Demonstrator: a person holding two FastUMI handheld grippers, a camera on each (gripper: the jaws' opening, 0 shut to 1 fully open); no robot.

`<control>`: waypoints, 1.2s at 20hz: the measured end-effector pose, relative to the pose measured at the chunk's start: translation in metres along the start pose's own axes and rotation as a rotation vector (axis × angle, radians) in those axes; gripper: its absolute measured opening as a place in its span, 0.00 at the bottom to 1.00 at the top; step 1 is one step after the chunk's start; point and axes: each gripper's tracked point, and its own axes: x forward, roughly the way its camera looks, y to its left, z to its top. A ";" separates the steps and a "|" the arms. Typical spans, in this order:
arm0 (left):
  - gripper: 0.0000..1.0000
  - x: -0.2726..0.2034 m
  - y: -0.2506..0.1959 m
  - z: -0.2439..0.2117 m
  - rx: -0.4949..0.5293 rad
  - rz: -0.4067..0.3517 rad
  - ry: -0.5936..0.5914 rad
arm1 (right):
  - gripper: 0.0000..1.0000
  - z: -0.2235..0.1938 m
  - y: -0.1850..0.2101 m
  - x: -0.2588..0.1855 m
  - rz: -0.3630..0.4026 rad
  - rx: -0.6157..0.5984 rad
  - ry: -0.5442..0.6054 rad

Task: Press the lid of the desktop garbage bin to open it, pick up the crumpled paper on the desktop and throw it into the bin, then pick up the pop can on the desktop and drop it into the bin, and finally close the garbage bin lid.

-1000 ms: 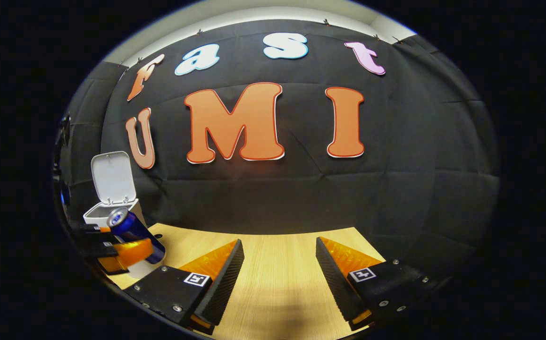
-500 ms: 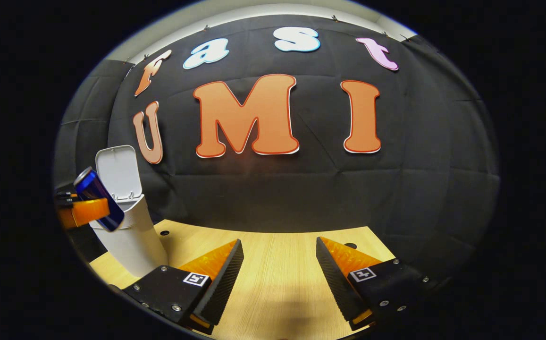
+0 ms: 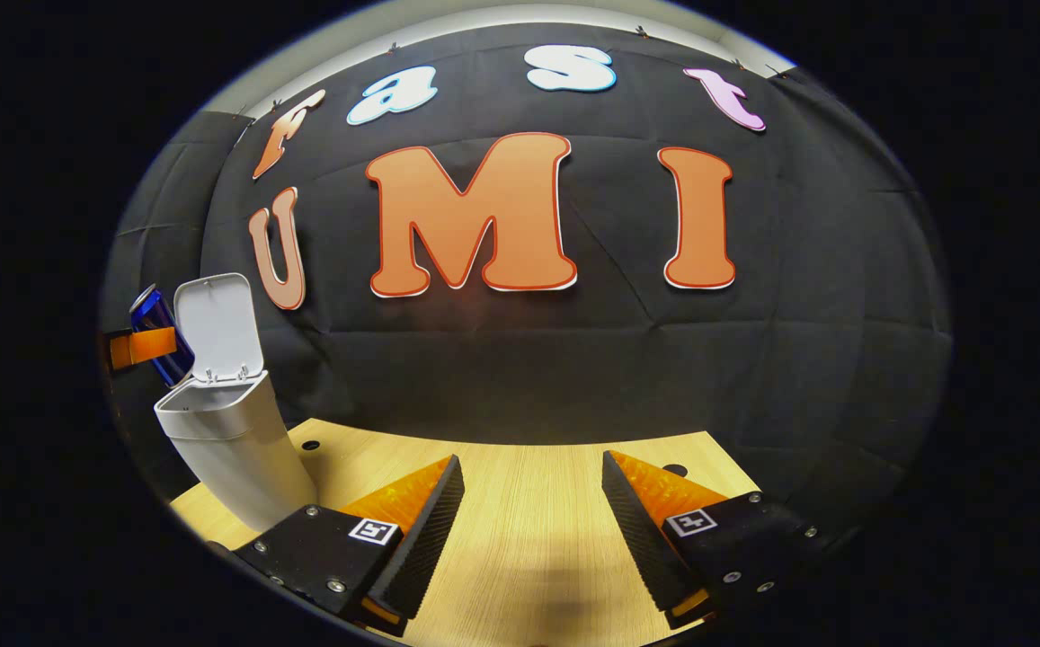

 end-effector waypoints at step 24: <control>0.88 0.086 0.070 -0.023 -0.050 0.108 0.023 | 0.92 -0.004 -0.035 -0.033 -0.098 0.004 0.010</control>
